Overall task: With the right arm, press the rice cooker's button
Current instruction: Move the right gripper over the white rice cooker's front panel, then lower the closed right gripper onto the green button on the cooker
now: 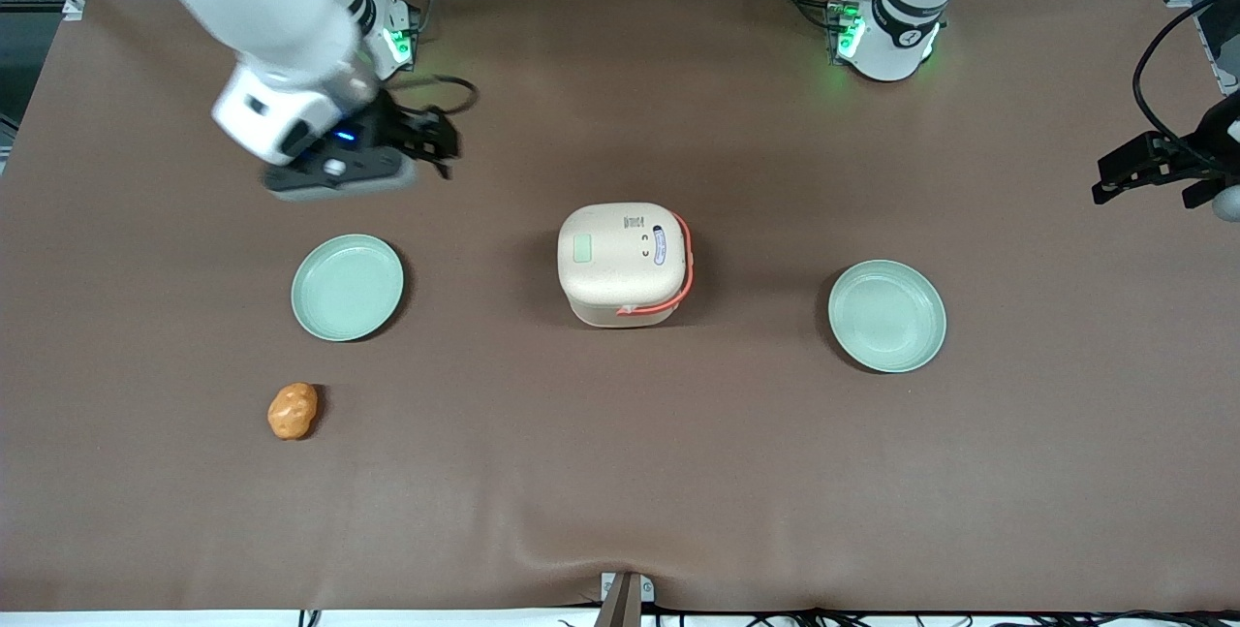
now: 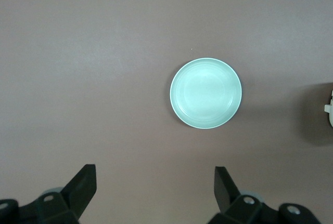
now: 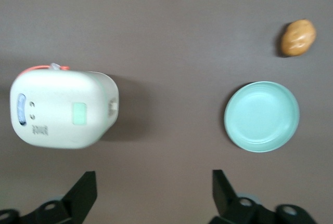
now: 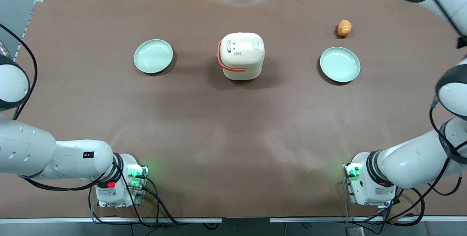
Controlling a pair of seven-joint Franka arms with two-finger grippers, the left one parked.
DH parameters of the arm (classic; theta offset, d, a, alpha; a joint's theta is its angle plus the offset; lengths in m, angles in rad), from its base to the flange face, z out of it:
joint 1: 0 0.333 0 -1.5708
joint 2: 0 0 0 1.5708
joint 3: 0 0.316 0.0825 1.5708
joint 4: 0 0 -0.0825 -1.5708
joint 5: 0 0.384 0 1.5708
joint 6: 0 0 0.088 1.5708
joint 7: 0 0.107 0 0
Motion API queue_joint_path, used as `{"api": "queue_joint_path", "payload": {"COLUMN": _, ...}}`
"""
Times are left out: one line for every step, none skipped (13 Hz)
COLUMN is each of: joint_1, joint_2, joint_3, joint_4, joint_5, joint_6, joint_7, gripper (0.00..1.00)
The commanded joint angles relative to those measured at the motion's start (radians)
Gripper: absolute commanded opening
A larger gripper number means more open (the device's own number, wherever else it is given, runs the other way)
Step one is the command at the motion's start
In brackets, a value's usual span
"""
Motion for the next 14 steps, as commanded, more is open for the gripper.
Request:
{"api": "queue_joint_path", "payload": {"joint_1": 0.073, "joint_2": 0.106, "joint_3": -0.009, "joint_4": 0.075, "joint_5": -0.006, "joint_6": 0.057, "joint_7": 0.112, "gripper": 0.68}}
{"api": "queue_joint_path", "payload": {"joint_1": 0.095, "joint_2": 0.13, "joint_3": -0.009, "joint_4": 0.076, "joint_5": -0.004, "joint_6": 0.082, "joint_7": 0.155, "gripper": 0.49}}
{"api": "queue_joint_path", "payload": {"joint_1": 0.109, "joint_2": 0.153, "joint_3": -0.009, "joint_4": 0.076, "joint_5": -0.003, "joint_6": 0.1, "joint_7": 0.181, "gripper": 0.29}}
{"api": "queue_joint_path", "payload": {"joint_1": 0.126, "joint_2": 0.175, "joint_3": -0.009, "joint_4": 0.076, "joint_5": -0.003, "joint_6": 0.122, "joint_7": 0.195, "gripper": 0.11}}
{"api": "queue_joint_path", "payload": {"joint_1": 0.135, "joint_2": 0.201, "joint_3": -0.009, "joint_4": 0.076, "joint_5": -0.001, "joint_6": 0.132, "joint_7": 0.206, "gripper": 0.0}}
{"api": "queue_joint_path", "payload": {"joint_1": 0.138, "joint_2": 0.222, "joint_3": -0.009, "joint_4": 0.075, "joint_5": 0.002, "joint_6": 0.157, "joint_7": 0.208, "gripper": 0.0}}
{"api": "queue_joint_path", "payload": {"joint_1": 0.149, "joint_2": 0.244, "joint_3": -0.008, "joint_4": 0.076, "joint_5": 0.002, "joint_6": 0.181, "joint_7": 0.208, "gripper": 0.0}}
{"api": "queue_joint_path", "payload": {"joint_1": 0.161, "joint_2": 0.259, "joint_3": -0.009, "joint_4": 0.075, "joint_5": 0.002, "joint_6": 0.2, "joint_7": 0.223, "gripper": 0.0}}
{"api": "queue_joint_path", "payload": {"joint_1": 0.176, "joint_2": 0.276, "joint_3": -0.009, "joint_4": 0.076, "joint_5": -0.003, "joint_6": 0.212, "joint_7": 0.25, "gripper": 0.0}}
{"api": "queue_joint_path", "payload": {"joint_1": 0.176, "joint_2": 0.289, "joint_3": -0.009, "joint_4": 0.076, "joint_5": -0.004, "joint_6": 0.229, "joint_7": 0.26, "gripper": 0.0}}
{"api": "queue_joint_path", "payload": {"joint_1": 0.176, "joint_2": 0.295, "joint_3": -0.009, "joint_4": 0.075, "joint_5": -0.004, "joint_6": 0.24, "joint_7": 0.26, "gripper": 0.0}}
{"api": "queue_joint_path", "payload": {"joint_1": 0.178, "joint_2": 0.302, "joint_3": -0.009, "joint_4": 0.075, "joint_5": -0.003, "joint_6": 0.241, "joint_7": 0.26, "gripper": 0.0}}
{"api": "queue_joint_path", "payload": {"joint_1": 0.181, "joint_2": 0.313, "joint_3": -0.009, "joint_4": 0.073, "joint_5": -0.003, "joint_6": 0.243, "joint_7": 0.261, "gripper": 0.0}}
{"api": "queue_joint_path", "payload": {"joint_1": 0.19, "joint_2": 0.327, "joint_3": -0.009, "joint_4": 0.073, "joint_5": -0.004, "joint_6": 0.243, "joint_7": 0.26, "gripper": 0.0}}
